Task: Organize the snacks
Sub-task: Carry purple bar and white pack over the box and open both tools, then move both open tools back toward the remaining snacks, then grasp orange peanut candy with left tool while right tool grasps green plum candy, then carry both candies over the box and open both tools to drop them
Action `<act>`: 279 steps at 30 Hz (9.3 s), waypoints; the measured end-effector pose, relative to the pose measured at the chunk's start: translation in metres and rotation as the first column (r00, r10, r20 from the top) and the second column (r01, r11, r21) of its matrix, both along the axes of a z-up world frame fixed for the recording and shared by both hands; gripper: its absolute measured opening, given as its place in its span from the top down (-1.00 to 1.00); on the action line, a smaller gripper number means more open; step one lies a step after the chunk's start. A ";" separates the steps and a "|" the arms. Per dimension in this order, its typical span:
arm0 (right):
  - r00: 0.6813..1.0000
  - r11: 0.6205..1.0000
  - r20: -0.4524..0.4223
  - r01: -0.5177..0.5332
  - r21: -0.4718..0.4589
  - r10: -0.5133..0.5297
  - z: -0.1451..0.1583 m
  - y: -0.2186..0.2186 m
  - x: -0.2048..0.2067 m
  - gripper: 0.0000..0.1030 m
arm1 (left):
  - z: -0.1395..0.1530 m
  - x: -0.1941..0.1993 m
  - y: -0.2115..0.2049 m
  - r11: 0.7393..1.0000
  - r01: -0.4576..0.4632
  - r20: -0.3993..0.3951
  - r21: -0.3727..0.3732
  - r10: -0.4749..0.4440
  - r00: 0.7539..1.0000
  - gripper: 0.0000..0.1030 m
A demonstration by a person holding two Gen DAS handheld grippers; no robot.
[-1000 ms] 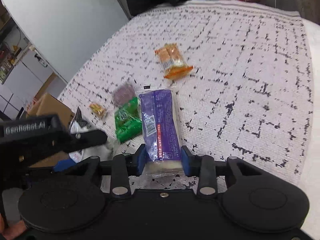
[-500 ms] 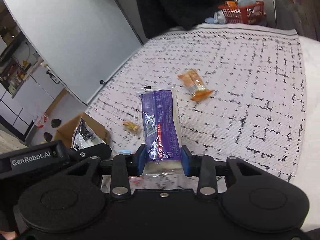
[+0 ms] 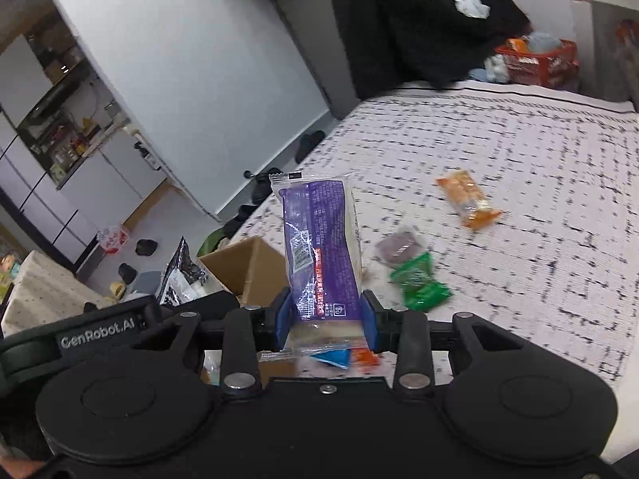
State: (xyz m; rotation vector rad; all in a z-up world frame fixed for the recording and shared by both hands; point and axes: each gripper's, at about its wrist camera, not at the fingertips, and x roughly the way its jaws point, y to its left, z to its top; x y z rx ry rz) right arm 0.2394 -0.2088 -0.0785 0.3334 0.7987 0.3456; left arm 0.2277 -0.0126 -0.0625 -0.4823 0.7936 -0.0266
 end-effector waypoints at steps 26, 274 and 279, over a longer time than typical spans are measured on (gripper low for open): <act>0.996 0.996 0.019 -0.081 -0.041 0.082 0.008 0.093 0.003 0.32 | -0.024 -0.006 0.098 0.998 -0.058 0.028 -0.020 0.059 0.998 0.05; 0.984 0.984 -0.021 -0.174 0.045 0.175 -0.001 0.088 0.001 -0.08 | -0.020 0.000 0.114 0.984 -0.176 0.004 0.023 0.176 0.984 -0.65; 0.992 0.992 -0.031 -0.122 0.021 0.122 -0.005 0.061 -0.001 -0.11 | -0.019 0.001 0.097 0.992 -0.124 -0.015 0.039 0.125 0.992 -0.74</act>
